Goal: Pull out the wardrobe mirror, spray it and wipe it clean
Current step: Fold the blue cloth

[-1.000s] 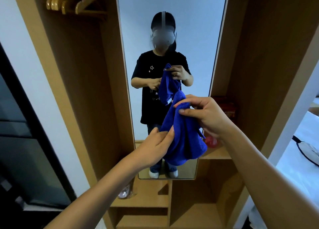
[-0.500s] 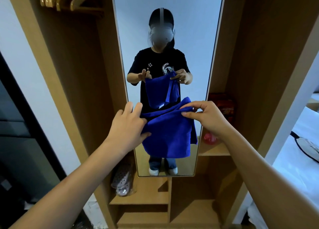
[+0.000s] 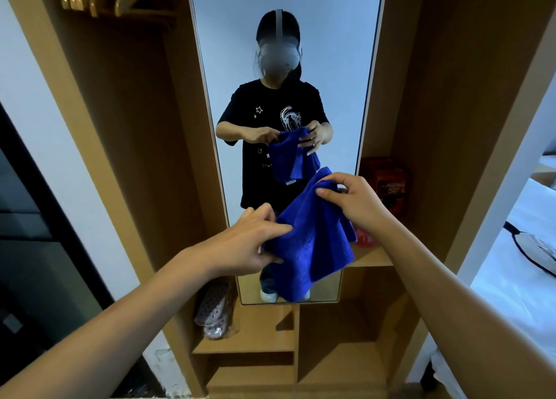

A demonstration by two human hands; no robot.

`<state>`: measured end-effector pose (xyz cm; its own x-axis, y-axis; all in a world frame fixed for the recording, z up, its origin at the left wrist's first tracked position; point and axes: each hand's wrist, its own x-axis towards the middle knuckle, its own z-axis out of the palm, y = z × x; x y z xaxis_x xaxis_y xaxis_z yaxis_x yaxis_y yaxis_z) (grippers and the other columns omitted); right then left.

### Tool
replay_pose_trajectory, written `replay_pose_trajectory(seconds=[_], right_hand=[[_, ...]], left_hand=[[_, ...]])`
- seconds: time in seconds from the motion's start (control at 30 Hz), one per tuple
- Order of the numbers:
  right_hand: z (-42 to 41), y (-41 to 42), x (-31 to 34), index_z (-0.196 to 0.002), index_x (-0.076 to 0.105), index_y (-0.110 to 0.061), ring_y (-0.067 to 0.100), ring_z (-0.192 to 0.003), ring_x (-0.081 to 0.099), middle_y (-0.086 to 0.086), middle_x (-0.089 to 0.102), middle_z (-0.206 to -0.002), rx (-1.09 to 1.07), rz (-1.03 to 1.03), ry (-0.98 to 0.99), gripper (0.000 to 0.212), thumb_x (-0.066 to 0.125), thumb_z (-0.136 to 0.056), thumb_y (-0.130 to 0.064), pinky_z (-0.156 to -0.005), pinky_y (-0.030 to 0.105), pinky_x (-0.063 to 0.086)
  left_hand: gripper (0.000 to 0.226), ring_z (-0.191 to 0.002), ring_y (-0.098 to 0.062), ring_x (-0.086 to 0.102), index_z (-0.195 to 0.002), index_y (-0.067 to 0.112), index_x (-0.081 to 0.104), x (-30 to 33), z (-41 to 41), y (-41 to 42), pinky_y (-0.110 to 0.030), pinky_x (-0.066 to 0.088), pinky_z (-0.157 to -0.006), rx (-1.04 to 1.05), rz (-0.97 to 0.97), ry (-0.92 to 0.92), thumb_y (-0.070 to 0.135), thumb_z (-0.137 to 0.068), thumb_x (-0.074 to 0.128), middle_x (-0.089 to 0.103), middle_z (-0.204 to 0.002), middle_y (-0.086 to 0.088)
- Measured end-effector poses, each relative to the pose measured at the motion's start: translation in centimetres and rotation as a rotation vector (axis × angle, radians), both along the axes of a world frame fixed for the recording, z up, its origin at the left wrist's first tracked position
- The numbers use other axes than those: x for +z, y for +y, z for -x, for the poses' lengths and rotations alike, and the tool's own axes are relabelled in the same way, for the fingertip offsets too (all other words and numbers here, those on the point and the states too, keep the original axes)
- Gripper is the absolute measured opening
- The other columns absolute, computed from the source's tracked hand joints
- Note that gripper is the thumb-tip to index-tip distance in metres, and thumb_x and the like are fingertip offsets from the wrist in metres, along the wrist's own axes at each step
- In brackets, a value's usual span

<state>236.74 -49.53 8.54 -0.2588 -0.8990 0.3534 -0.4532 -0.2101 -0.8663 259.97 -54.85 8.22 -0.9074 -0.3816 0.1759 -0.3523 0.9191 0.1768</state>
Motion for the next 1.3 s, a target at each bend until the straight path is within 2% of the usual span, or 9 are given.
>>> replay_pose_trajectory(seconds=[0.23,0.4,0.5,0.63,0.8,0.9,1.0,1.1,1.3], right_hand=[[1.1,1.1,0.2,-0.102,0.06,-0.018,0.019,-0.092,0.063,0.0,0.065,-0.1,0.036,-0.109,0.162,0.011,0.05,-0.1,-0.021,-0.08,0.033,0.052],[1.2,1.5,-0.1,-0.099,0.056,-0.021,0.017,-0.088,0.062,0.0,0.063,-0.1,0.022,-0.126,0.137,0.01,0.046,-0.102,-0.022,-0.073,0.032,0.052],[1.1,1.5,0.4,-0.1,0.056,-0.023,0.022,-0.093,0.064,0.0,0.064,-0.102,0.015,-0.081,0.151,0.009,0.047,-0.101,-0.024,-0.082,0.044,0.056],[0.5,1.5,1.3,-0.103,0.055,-0.025,0.021,-0.089,0.061,0.003,0.062,-0.102,0.01,0.015,0.179,0.007,0.048,-0.101,-0.024,-0.074,0.036,0.051],[0.6,1.5,1.4,-0.13,0.045,-0.028,0.015,-0.101,0.067,0.005,0.067,-0.114,0.128,-0.06,-0.324,0.039,0.059,-0.095,-0.019,-0.079,0.028,0.054],[0.5,1.7,1.6,-0.117,0.063,-0.008,0.014,-0.099,0.068,0.004,0.072,-0.107,0.243,-0.173,-0.411,0.026,0.061,-0.093,-0.018,-0.081,0.027,0.052],[0.6,1.9,1.6,-0.106,0.069,-0.01,0.013,-0.098,0.066,0.002,0.072,-0.103,0.268,-0.206,-0.467,0.023,0.064,-0.089,-0.025,-0.083,0.029,0.051],[0.2,1.9,1.3,-0.115,0.065,-0.013,0.016,-0.105,0.067,0.0,0.072,-0.109,0.296,-0.227,-0.533,0.026,0.058,-0.095,-0.027,-0.087,0.033,0.052],[-0.1,2.2,0.5,-0.127,0.06,-0.009,0.024,-0.112,0.065,0.011,0.067,-0.122,0.342,-0.4,-0.805,0.043,0.043,-0.1,-0.039,-0.096,0.039,0.05]], left_hand=[[0.044,-0.098,-0.015,0.025,-0.132,0.033,0.048,0.7,-0.2,-0.7,-0.031,0.019,-0.08,0.112,0.51,-0.217,0.057,-0.096,0.04,0.052,-0.12,0.013],[0.037,-0.092,-0.03,0.048,-0.128,0.02,0.059,1.0,-0.3,-0.4,-0.037,0.047,-0.07,0.291,0.607,0.005,0.035,-0.095,0.05,0.055,-0.118,0.0],[0.039,-0.098,-0.027,0.056,-0.139,0.018,0.042,1.2,0.3,-0.4,-0.033,0.054,-0.077,0.307,0.443,0.082,0.027,-0.102,0.042,0.041,-0.135,-0.002],[0.04,-0.098,-0.019,0.06,-0.132,0.018,0.05,1.9,0.1,-1.0,-0.035,0.053,-0.082,0.33,0.19,0.226,0.034,-0.096,0.054,0.05,-0.121,0.002],[0.055,-0.103,-0.015,0.037,-0.095,0.023,0.062,1.8,-0.7,-2.4,-0.033,0.037,-0.083,0.335,-0.139,0.318,0.071,-0.073,0.045,0.052,-0.097,0.009],[0.044,-0.11,-0.017,0.035,-0.081,0.022,0.06,0.5,-0.6,-3.1,-0.032,0.041,-0.091,0.395,-0.187,0.504,0.064,-0.07,0.057,0.044,-0.109,0.005],[0.048,-0.113,-0.013,0.047,-0.08,0.01,0.052,0.2,-0.8,-3.1,-0.028,0.048,-0.09,0.388,-0.487,0.683,0.051,-0.065,0.072,0.045,-0.118,0.006],[0.042,-0.084,-0.009,0.067,-0.092,0.007,0.047,-0.1,-0.7,-2.6,-0.021,0.054,-0.064,0.28,-0.874,0.734,0.034,-0.072,0.072,0.061,-0.1,-0.002],[0.034,-0.083,-0.016,0.069,-0.094,0.017,0.05,0.3,-0.3,-2.5,-0.025,0.054,-0.062,0.295,-1.093,0.775,0.018,-0.073,0.077,0.065,-0.097,-0.003]])
